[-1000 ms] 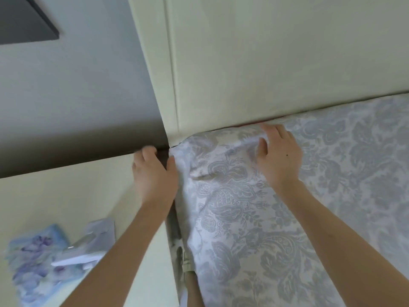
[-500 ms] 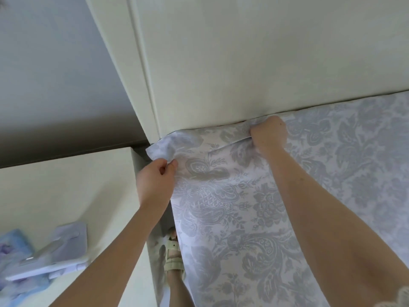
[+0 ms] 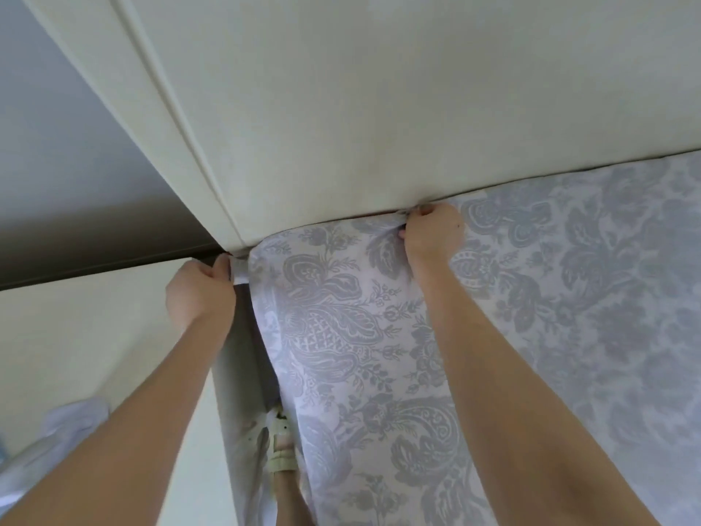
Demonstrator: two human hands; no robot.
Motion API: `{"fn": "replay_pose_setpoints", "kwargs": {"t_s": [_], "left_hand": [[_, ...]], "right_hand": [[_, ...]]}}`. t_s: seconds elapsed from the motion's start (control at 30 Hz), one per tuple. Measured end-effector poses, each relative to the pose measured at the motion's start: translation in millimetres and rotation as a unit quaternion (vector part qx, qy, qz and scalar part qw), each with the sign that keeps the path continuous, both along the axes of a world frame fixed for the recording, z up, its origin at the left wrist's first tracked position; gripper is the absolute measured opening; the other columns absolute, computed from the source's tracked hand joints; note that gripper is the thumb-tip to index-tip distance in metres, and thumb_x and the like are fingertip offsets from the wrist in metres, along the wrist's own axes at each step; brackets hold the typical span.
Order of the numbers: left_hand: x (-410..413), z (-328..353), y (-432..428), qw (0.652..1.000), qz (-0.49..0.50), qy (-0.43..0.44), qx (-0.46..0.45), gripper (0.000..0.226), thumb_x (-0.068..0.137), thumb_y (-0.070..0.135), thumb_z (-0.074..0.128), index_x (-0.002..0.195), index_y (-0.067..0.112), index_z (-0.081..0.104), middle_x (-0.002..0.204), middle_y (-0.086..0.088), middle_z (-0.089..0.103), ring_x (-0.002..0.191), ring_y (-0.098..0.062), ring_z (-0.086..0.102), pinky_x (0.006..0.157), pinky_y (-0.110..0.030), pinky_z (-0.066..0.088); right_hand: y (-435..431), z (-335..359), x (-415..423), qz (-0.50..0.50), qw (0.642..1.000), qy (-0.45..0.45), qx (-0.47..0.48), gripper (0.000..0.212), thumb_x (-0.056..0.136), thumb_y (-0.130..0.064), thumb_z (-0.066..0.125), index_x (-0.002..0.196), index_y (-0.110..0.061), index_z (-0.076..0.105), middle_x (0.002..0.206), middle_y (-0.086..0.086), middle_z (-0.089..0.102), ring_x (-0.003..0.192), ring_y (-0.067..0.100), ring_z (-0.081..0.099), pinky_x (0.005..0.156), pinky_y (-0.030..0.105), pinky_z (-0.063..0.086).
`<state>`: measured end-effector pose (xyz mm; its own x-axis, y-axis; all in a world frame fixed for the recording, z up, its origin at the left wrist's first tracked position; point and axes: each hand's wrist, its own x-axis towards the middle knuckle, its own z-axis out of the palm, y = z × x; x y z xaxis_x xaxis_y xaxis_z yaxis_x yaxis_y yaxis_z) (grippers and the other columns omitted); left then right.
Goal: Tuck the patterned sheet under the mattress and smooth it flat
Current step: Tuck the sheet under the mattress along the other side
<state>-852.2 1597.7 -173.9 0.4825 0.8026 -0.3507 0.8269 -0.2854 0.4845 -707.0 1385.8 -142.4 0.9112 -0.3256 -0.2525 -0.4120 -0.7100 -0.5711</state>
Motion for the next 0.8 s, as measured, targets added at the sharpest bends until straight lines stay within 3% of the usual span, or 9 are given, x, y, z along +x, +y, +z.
{"fn": "replay_pose_setpoints", "kwargs": {"t_s": [0.07,0.13,0.23,0.4,0.47,0.57,0.63,0.73,0.8], "left_hand": [[-0.2,5.4,4.1,0.999,-0.026,-0.009,-0.026,0.042,0.097,0.035,0.042,0.068,0.005,0.049,0.060,-0.005,0.046,0.071,-0.032,0.047,0.059,-0.033,0.028],[-0.2,11.9,3.3,0.992,-0.001,-0.062,-0.114,0.035,0.095,0.031,0.042,0.073,0.007,0.055,0.073,-0.008,0.055,0.075,-0.026,0.048,0.065,-0.034,0.034],[2.2,22.1,0.9,0.925,0.107,-0.143,-0.337,0.015,0.087,0.021,0.051,0.078,0.021,0.063,0.086,-0.001,0.061,0.086,-0.018,0.051,0.070,-0.027,0.036],[4.9,31.4,-11.1,0.880,0.016,-0.118,-0.461,0.016,0.085,0.020,0.066,0.100,0.023,0.068,0.087,0.012,0.068,0.073,0.000,0.063,0.062,-0.011,0.045],[2.4,33.0,-12.3,0.910,0.005,-0.128,-0.394,0.005,0.083,0.022,0.070,0.088,0.021,0.070,0.074,0.012,0.068,0.070,-0.009,0.063,0.058,-0.015,0.047],[-2.0,33.6,-8.3,0.986,-0.137,-0.075,-0.055,0.017,0.074,0.031,0.077,0.071,0.019,0.065,0.073,0.006,0.058,0.075,-0.021,0.053,0.063,-0.027,0.036],[-5.0,38.5,-5.3,0.961,-0.228,-0.102,0.118,0.024,0.069,0.027,0.080,0.068,0.010,0.064,0.077,-0.005,0.058,0.078,-0.029,0.052,0.063,-0.028,0.033],[-8.7,52.2,0.6,0.912,-0.346,-0.148,0.163,0.034,0.068,0.039,0.070,0.057,0.009,0.059,0.070,-0.004,0.064,0.068,-0.029,0.056,0.061,-0.031,0.040],[-6.9,62.9,3.7,0.919,-0.369,-0.116,0.070,0.041,0.065,0.053,0.058,0.058,0.013,0.061,0.066,0.003,0.067,0.064,-0.024,0.060,0.061,-0.033,0.045]], "right_hand": [[-10.1,10.8,1.8,0.035,0.999,0.005,-0.015,0.038,0.086,-0.014,0.052,0.048,-0.015,0.047,0.050,0.003,0.056,0.051,0.024,0.058,0.050,0.029,0.045],[-23.0,26.8,3.8,0.081,0.989,-0.040,-0.121,0.030,0.089,-0.023,0.052,0.061,-0.013,0.056,0.056,-0.001,0.053,0.057,0.022,0.050,0.049,0.027,0.032],[-42.4,38.1,11.6,0.191,0.937,-0.170,-0.239,0.024,0.094,-0.020,0.048,0.088,-0.005,0.065,0.080,0.010,0.065,0.074,0.030,0.056,0.059,0.030,0.033],[-67.8,35.2,34.0,0.333,0.881,-0.223,-0.252,0.016,0.083,-0.014,0.061,0.074,-0.003,0.067,0.068,0.014,0.065,0.064,0.034,0.057,0.053,0.029,0.035],[-71.1,34.9,35.7,0.374,0.869,-0.191,-0.262,0.013,0.084,-0.016,0.062,0.077,-0.006,0.068,0.067,0.013,0.066,0.063,0.034,0.058,0.054,0.031,0.038],[-69.8,26.9,27.4,0.467,0.822,-0.153,-0.289,0.007,0.081,-0.012,0.065,0.079,-0.005,0.067,0.066,0.015,0.064,0.058,0.035,0.059,0.051,0.032,0.038],[-69.8,22.8,25.3,0.495,0.802,-0.142,-0.303,0.008,0.079,-0.011,0.065,0.084,-0.006,0.068,0.075,0.014,0.068,0.061,0.035,0.061,0.051,0.030,0.039],[-64.4,28.1,27.6,0.498,0.792,-0.103,-0.339,0.010,0.074,-0.010,0.070,0.081,-0.005,0.065,0.069,0.015,0.066,0.058,0.035,0.062,0.050,0.029,0.038],[-60.1,37.4,27.5,0.515,0.779,-0.101,-0.344,0.021,0.058,-0.006,0.080,0.063,-0.003,0.060,0.056,0.016,0.059,0.048,0.033,0.058,0.047,0.026,0.034]]}}
